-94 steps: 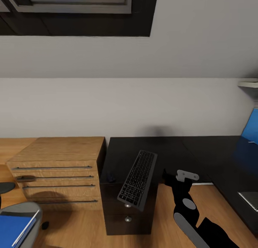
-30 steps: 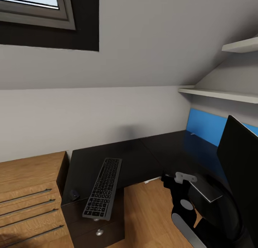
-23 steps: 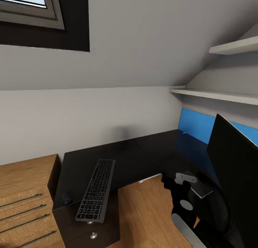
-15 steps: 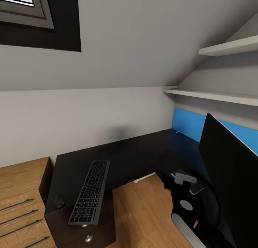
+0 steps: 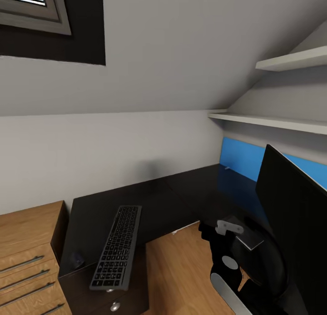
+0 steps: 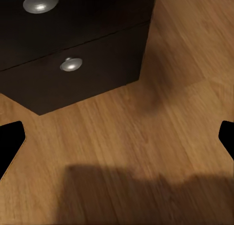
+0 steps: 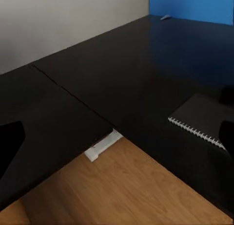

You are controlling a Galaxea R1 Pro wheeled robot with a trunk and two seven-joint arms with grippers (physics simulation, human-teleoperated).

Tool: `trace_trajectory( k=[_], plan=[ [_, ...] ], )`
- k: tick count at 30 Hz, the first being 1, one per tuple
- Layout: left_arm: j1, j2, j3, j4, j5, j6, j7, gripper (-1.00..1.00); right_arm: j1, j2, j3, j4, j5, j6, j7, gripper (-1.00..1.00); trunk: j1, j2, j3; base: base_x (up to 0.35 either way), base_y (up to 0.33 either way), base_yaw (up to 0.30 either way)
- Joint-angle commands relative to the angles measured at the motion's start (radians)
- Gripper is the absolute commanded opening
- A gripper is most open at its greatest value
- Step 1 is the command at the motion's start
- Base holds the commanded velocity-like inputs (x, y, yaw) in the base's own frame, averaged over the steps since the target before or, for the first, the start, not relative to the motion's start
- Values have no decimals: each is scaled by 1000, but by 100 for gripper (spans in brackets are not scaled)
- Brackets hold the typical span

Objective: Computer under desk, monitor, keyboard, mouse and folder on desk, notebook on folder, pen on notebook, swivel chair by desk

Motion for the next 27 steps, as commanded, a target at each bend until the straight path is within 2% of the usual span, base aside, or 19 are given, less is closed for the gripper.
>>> trace_trajectory(
  k=[1, 7, 16, 27],
  plan=[
    [-1, 1, -7, 1, 11, -6, 7, 100, -3, 1, 4, 0, -2, 3, -8, 100, 0, -1, -1, 156, 260, 0],
    [-1, 1, -7, 1, 11, -6, 7, 100, -3, 2, 5, 0, -2, -15, -11, 100, 0, -1, -1, 127, 193, 0],
    [-1, 1, -8, 1, 11, -6, 7, 100, -3, 2, 4, 4, -1, -17, -16, 100, 0, -1, -1, 2, 3, -14],
    [-1, 0, -8, 1, 11, -6, 7, 100, -3, 1, 3, 5, -2, -17, -16, 100, 0, -1, 7, 0, 0, -191]
  ],
)
